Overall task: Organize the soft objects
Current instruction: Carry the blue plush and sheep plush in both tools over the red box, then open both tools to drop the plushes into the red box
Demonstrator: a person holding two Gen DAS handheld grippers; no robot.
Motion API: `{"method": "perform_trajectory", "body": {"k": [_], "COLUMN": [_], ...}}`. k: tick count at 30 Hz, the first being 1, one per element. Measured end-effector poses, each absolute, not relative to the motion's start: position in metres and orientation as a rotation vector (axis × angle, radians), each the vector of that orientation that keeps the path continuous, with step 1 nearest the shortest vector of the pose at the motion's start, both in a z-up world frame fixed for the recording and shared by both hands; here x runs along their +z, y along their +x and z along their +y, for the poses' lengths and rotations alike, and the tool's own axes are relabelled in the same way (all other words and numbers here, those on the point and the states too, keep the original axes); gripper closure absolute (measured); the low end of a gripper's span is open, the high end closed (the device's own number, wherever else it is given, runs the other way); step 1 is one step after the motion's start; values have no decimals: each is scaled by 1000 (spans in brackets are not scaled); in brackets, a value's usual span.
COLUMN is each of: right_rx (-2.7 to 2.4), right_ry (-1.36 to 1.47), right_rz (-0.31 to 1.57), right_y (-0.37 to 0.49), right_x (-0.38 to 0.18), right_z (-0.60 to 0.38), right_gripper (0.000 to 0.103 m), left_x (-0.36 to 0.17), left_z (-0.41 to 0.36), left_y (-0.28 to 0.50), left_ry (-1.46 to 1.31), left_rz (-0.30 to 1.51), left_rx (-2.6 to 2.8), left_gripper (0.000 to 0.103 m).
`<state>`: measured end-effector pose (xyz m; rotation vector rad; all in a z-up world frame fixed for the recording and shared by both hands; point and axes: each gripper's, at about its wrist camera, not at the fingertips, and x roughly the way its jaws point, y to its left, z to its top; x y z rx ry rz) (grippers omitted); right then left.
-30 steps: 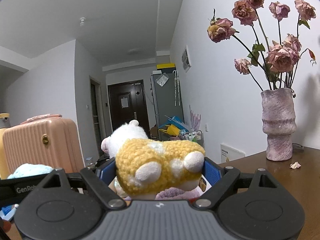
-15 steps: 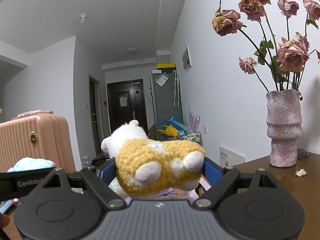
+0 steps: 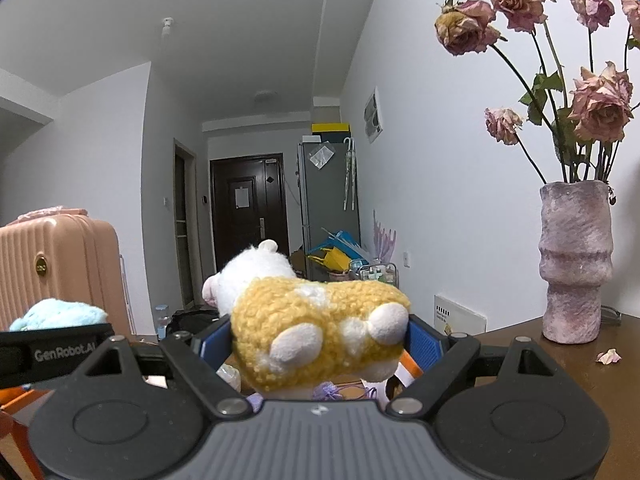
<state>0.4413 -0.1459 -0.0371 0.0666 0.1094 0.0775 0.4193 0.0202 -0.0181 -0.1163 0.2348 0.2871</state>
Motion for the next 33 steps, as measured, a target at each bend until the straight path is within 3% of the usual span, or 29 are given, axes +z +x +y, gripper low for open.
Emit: {"method": "perform_trajectory", "body": {"k": [19,21,25,26,33], "right_rx": [99,113,113,107,94], "right_ry": [74,84,99,102,104], "right_rz": [167,186,220,223,224], "right_y": [460,463,468,469,469], "right_x": [-40,-41,-44,-44,-47], "right_z": [-148,-150,-153,-153,-155], "right_gripper": [13,11,5,0,0], "left_x": [-21,-22,-21,-21,-22], "left_z": [23,24,28,28,33], "left_y": [435,435,432,431,434], "left_ry": [-104,-102,-121,-126,-135], "left_rz": [254,254,234,226,247], "left_rx": [279,283,311,318,321], "left_gripper": [20,18,0,0,0]}}
